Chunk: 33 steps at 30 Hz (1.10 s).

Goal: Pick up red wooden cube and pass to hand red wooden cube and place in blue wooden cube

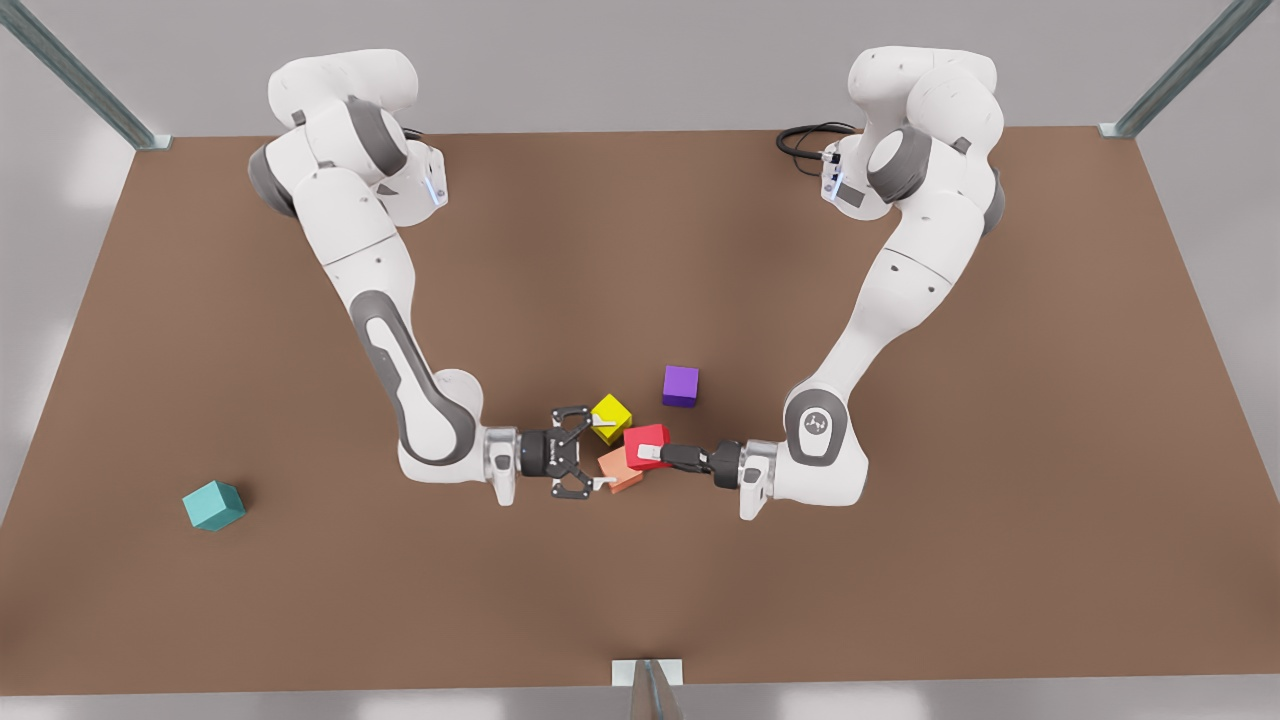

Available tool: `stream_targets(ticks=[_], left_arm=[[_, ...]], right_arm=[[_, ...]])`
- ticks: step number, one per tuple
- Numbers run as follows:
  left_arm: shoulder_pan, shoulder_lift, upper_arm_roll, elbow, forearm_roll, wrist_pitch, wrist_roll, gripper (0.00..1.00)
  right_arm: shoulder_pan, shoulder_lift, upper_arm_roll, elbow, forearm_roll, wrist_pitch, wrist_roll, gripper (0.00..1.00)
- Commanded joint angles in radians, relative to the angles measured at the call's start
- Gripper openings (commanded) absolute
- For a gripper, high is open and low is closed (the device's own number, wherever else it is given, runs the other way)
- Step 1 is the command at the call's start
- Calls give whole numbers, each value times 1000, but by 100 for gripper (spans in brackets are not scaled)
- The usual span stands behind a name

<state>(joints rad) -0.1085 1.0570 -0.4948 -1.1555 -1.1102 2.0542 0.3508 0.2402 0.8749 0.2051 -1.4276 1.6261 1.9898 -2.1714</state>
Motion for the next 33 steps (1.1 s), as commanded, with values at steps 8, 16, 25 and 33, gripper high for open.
stream_targets(ticks=[8,16,25,33], left_arm=[[-3,-3,-1,0,0,9,25,76],[-8,-2,-2,0,0,21,25,76],[-8,-3,-2,0,0,21,23,76],[-8,-2,-2,0,0,23,25,100]], right_arm=[[28,30,8,22,37,38,-183,100],[30,64,43,45,41,69,-183,100],[30,95,106,91,41,133,-182,78],[24,93,108,95,41,132,-179,47]])
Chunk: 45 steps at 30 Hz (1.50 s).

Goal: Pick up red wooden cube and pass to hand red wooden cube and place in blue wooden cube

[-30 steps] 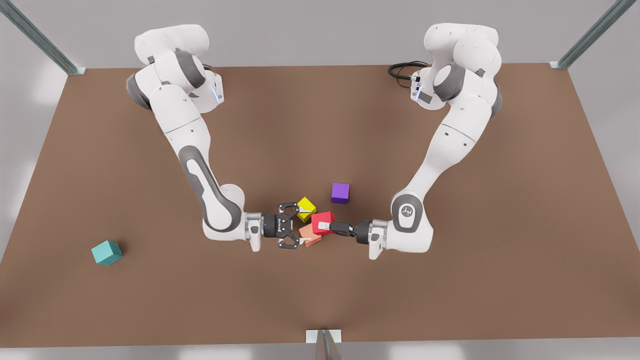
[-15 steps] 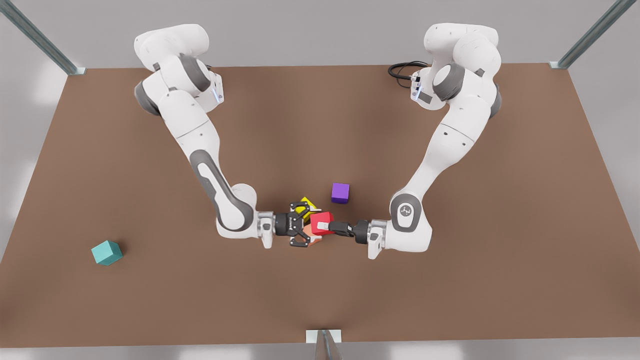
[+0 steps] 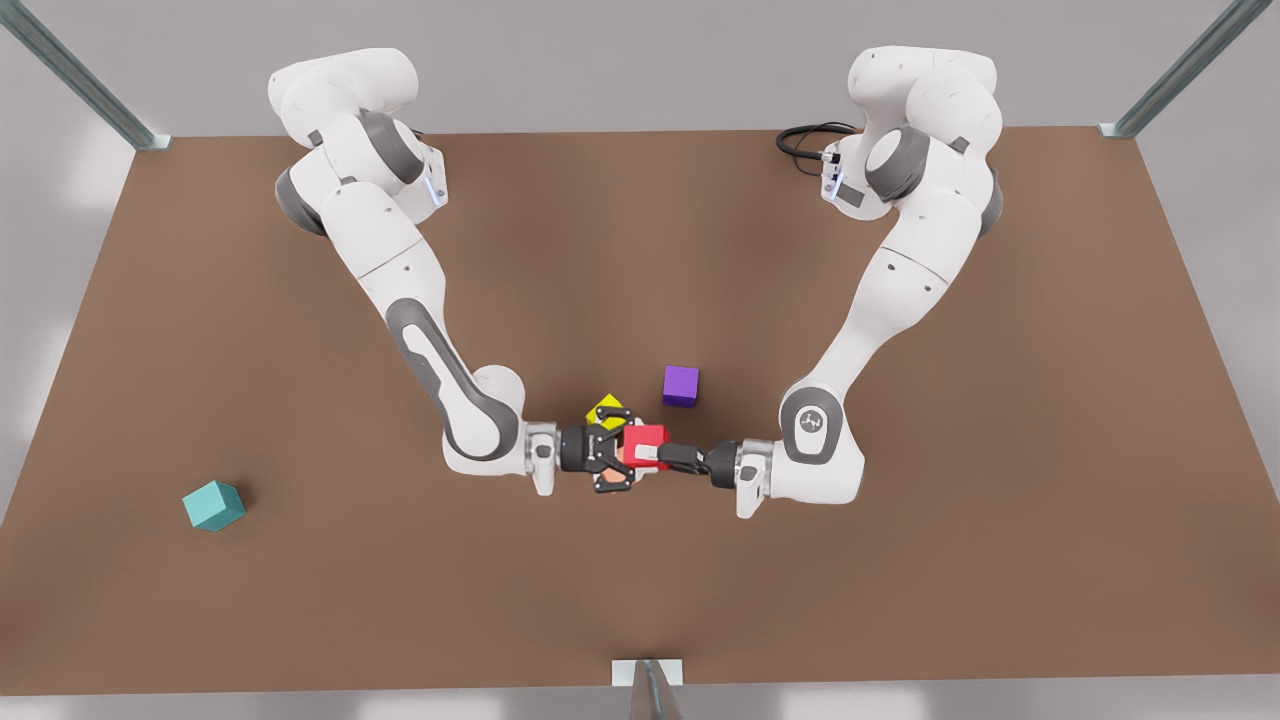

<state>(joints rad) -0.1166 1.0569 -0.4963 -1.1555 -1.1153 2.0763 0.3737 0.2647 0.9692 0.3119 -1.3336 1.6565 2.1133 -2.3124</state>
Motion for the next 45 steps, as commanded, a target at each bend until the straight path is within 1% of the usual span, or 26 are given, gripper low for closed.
stream_targets(ticks=[1,4,6,7,8,9,10,11,12,13,14,15,16,17,18,21,23,25,26,27,30,32,33,34,38,45], left_arm=[[0,-2,-1,0,5,-1,2,100],[28,-12,4,0,32,-10,-1,100],[117,-55,2,0,224,-53,-96,100],[181,-98,-1,4,362,-171,-216,100],[253,-133,1,4,407,-286,-222,100],[294,-156,-1,5,430,-338,-222,100],[324,-221,1,5,563,-403,-248,100],[296,-339,-14,-7,953,-507,-403,100],[262,-403,-42,-13,1278,-682,-452,100],[287,-486,-64,-58,1327,-736,-486,100],[304,-734,-68,-333,1327,-603,-616,100],[368,-902,-67,-487,1241,-533,-633,100],[411,-974,-73,-493,1221,-545,-536,100],[431,-953,-71,-461,1224,-571,-501,100],[426,-945,-71,-460,1229,-571,-501,100],[433,-882,-67,-408,1235,-575,-499,100],[459,-855,-53,-401,1243,-576,-501,100],[480,-834,-50,-398,1252,-582,-498,100],[266,-874,181,-412,1226,-576,-490,100],[97,-890,407,-420,1103,-582,-414,100],[109,-865,400,-398,1105,-591,-387,100],[112,-749,404,-184,1066,-624,-388,100],[110,-693,404,-176,1129,-628,-299,100],[83,-689,400,-173,1236,-625,-254,100],[92,-684,407,-142,1240,-611,-188,100],[112,-680,409,-142,1233,-611,-188,100]], right_arm=[[-1,-1,1,1,9,8,-38,47],[-2,-4,1,1,9,8,-30,47],[-22,-7,0,-1,2,5,-27,48],[-53,-20,-7,-1,-21,-3,-21,48],[-111,-32,-10,-6,-98,-22,-12,51],[-151,-33,-11,-10,-189,-36,-1,51],[-223,-52,-11,-9,-384,-76,108,51],[-298,-86,-16,-10,-593,-142,281,51],[-357,-135,-42,-10,-812,-236,497,51],[-423,-216,-53,-10,-1079,-323,671,51],[-466,-270,-53,-18,-1290,-372,742,51],[-490,-290,-63,-15,-1452,-378,766,51],[-489,-303,-94,-16,-1524,-378,765,51],[-489,-308,-103,-10,-1641,-369,766,51],[-489,-308,-137,-10,-1687,-340,766,51],[-490,-316,-214,-18,-1765,-291,765,52],[-492,-317,-260,-27,-1825,-265,755,51],[-501,-317,-292,-53,-1827,-205,751,52],[-510,-313,-303,-55,-1842,-151,749,51],[-527,-305,-303,-55,-1844,-119,748,51],[-559,-288,-304,-62,-1842,-33,711,52],[-561,-274,-303,-61,-1825,28,714,52],[-559,-270,-303,-61,-1824,63,714,52],[-559,-267,-303,-61,-1822,88,716,52],[-559,-241,-301,-55,-1813,146,716,52],[-564,-193,-315,-50,-1821,244,712,52]])
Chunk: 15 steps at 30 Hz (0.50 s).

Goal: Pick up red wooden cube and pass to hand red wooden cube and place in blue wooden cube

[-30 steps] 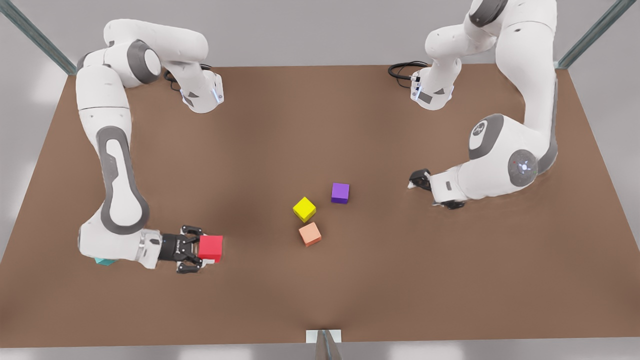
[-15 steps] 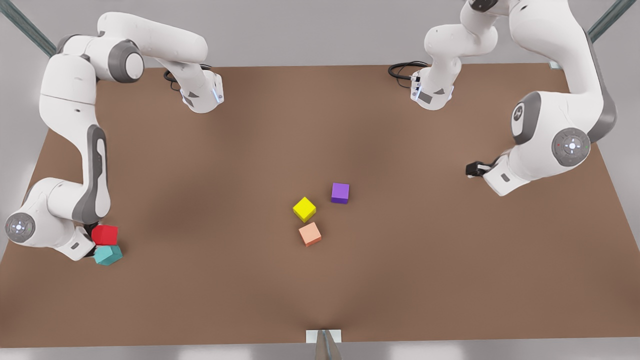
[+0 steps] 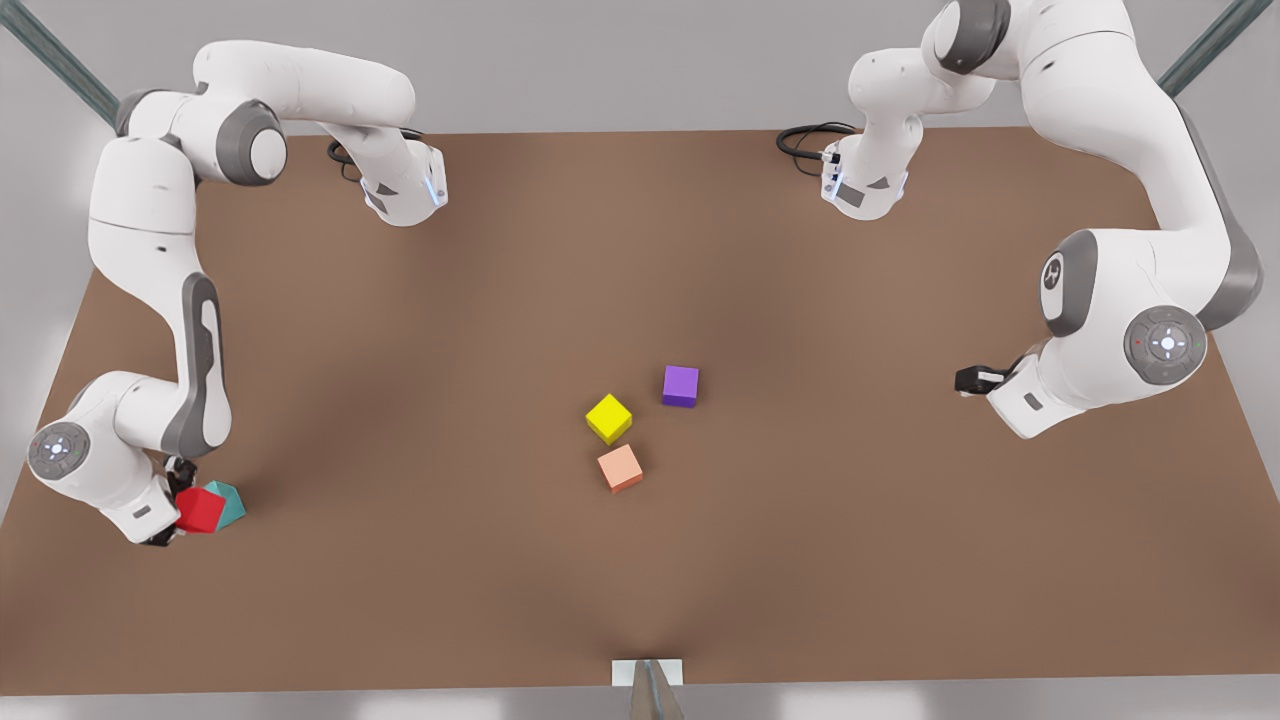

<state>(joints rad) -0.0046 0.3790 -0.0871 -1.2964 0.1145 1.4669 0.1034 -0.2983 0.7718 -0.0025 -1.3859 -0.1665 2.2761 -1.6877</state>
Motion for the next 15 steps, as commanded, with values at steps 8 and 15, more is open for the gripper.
stream_targets(ticks=[8,15], left_arm=[[0,4,0,5,4,-2,82,100],[0,4,0,5,4,-2,82,100]], right_arm=[[-19,-35,-1,-136,10,94,105,52],[-21,-37,-1,-154,12,95,106,52]])
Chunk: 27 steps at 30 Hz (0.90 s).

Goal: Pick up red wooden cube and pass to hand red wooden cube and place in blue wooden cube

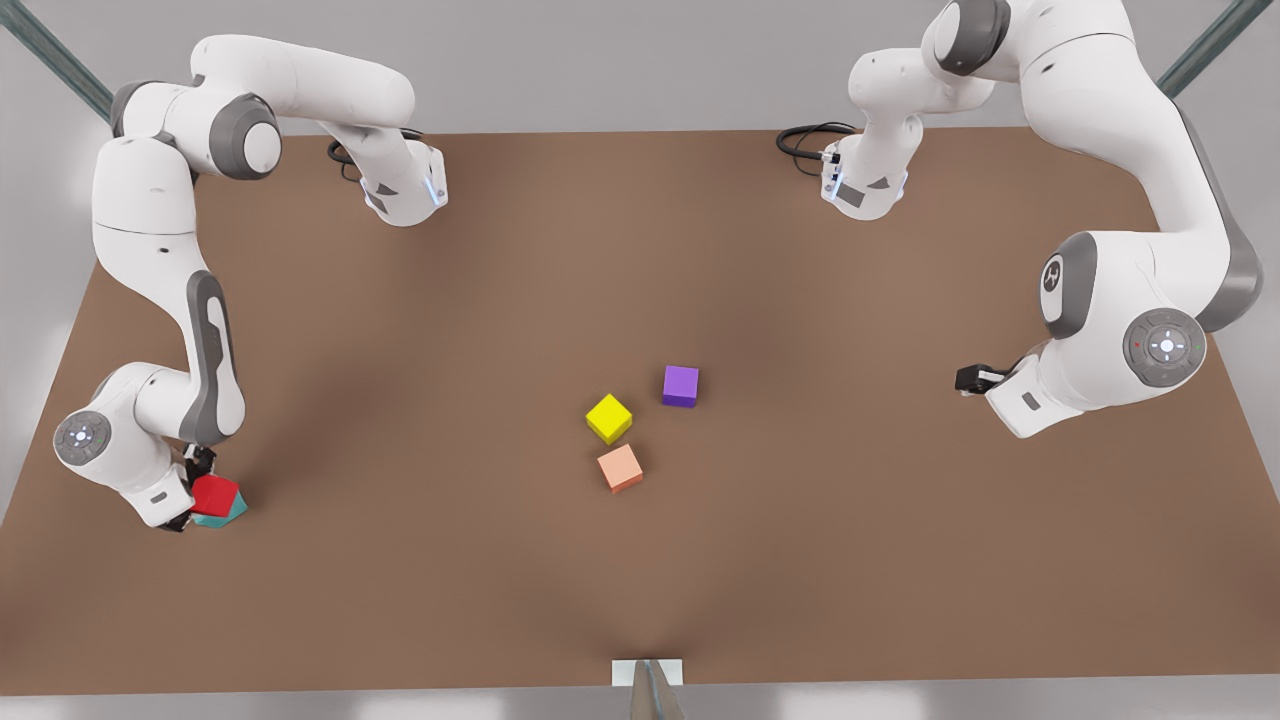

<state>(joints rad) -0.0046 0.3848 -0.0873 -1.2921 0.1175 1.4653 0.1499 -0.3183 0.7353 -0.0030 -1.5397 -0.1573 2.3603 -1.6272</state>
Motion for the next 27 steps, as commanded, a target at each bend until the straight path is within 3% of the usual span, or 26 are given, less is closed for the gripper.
stream_targets(ticks=[1,14,16,18,27], left_arm=[[0,-1,0,0,1,-2,36,100],[0,0,0,0,1,-2,36,100],[0,0,0,0,1,-2,36,100],[0,2,0,0,1,-3,36,100],[0,2,0,0,1,-5,36,100]], right_arm=[[1,-1,0,0,2,11,47,52],[-35,4,0,-11,18,14,49,52],[-48,-2,0,-17,16,5,47,63],[-51,-2,1,-19,18,5,47,100],[-47,-4,8,-8,36,1,52,100]])
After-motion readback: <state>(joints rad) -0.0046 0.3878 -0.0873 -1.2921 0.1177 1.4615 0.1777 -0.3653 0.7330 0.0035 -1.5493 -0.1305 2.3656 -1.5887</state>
